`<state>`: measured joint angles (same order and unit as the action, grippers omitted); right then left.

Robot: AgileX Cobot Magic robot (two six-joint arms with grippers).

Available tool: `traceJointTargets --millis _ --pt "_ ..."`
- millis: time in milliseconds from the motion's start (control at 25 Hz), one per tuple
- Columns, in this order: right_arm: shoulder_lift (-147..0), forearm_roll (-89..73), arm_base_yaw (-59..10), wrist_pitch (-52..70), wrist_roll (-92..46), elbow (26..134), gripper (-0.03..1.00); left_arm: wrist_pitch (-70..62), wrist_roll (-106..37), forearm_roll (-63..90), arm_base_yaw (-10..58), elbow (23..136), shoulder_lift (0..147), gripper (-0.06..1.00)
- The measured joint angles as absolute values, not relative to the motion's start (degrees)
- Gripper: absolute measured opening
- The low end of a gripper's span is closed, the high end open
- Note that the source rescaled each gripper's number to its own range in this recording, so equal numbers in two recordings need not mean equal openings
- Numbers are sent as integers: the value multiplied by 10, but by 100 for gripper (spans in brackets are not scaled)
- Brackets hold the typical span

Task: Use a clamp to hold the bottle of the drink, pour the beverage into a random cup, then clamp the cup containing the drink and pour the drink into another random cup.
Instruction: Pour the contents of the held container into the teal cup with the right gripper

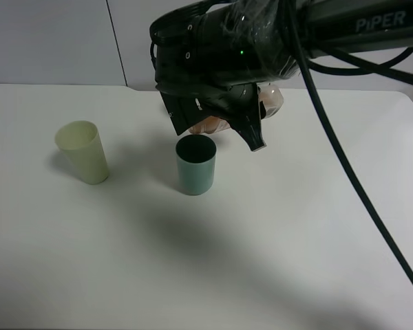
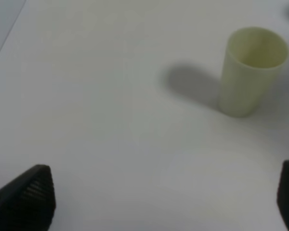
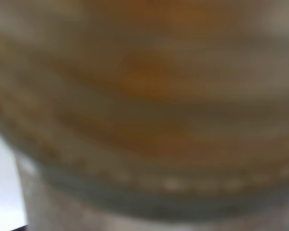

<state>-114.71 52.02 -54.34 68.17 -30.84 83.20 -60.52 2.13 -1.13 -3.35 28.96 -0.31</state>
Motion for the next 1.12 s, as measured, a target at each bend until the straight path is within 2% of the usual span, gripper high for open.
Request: traceJointTargets --millis 1120 --pt "-1147 547 -546 694 -327 832 0 -605 20 -11 -33 290 -3 76"
